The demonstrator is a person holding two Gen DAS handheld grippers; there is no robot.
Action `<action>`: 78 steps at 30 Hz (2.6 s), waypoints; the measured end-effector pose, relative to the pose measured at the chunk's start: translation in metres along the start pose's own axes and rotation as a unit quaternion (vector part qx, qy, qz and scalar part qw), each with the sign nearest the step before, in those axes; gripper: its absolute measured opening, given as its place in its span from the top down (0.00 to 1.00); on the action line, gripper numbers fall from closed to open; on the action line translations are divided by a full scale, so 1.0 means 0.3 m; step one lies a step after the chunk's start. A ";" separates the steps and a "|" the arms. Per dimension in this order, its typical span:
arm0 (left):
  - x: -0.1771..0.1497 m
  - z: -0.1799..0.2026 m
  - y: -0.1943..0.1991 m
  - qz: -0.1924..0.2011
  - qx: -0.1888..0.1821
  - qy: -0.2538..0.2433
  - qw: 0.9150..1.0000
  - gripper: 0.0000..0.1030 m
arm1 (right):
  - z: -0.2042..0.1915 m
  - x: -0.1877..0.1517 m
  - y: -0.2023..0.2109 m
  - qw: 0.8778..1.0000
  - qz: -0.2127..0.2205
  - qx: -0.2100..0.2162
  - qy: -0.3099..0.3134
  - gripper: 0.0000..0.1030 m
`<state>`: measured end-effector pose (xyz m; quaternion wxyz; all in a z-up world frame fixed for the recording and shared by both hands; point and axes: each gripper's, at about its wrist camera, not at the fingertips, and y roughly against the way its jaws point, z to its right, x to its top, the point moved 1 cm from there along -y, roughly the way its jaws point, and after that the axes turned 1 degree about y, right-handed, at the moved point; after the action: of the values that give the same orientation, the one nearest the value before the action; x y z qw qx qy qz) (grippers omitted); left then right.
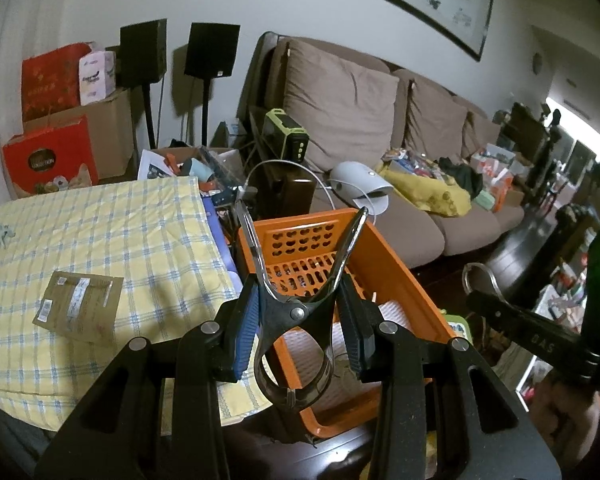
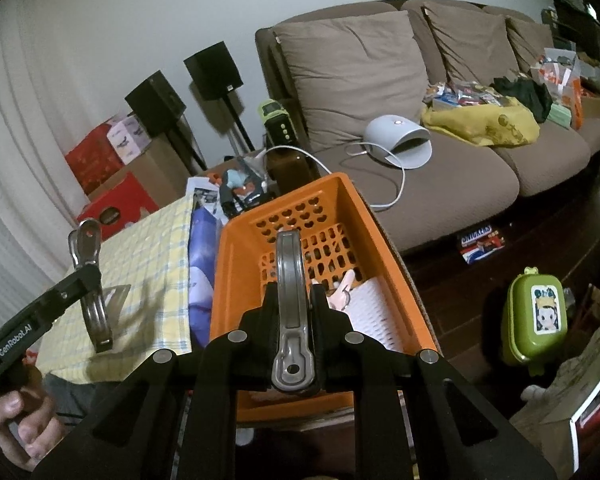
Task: Organize objects
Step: 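Carry the metal clothespin over the orange basket with the left gripper, then lower the metal clothespin into the orange basket with the left gripper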
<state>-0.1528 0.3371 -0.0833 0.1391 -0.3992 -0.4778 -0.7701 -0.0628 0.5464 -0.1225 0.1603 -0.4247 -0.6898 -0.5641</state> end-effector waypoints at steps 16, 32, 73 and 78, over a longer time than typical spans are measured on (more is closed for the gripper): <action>0.001 0.015 0.009 0.012 -0.013 0.024 1.000 0.66 | 0.027 -0.002 -0.006 1.000 -0.002 -0.007 -0.009 0.86; 0.040 0.112 -0.023 0.020 -0.027 0.047 0.998 0.66 | 0.099 -0.009 -0.011 0.999 -0.002 -0.047 -0.015 0.86; -0.161 0.136 -0.333 -0.086 -0.006 0.039 0.996 0.66 | 0.072 -0.098 -0.200 0.997 -0.057 -0.054 -0.004 0.86; -0.182 0.136 -0.366 -0.099 -0.008 0.039 0.994 0.66 | 0.064 -0.116 -0.233 0.996 -0.070 -0.055 0.005 0.86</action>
<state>-0.1635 0.4180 -0.1834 0.0773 -0.3211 -0.5027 -0.7989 -0.0910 0.5496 -0.1976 0.0998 -0.3807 -0.6851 -0.6130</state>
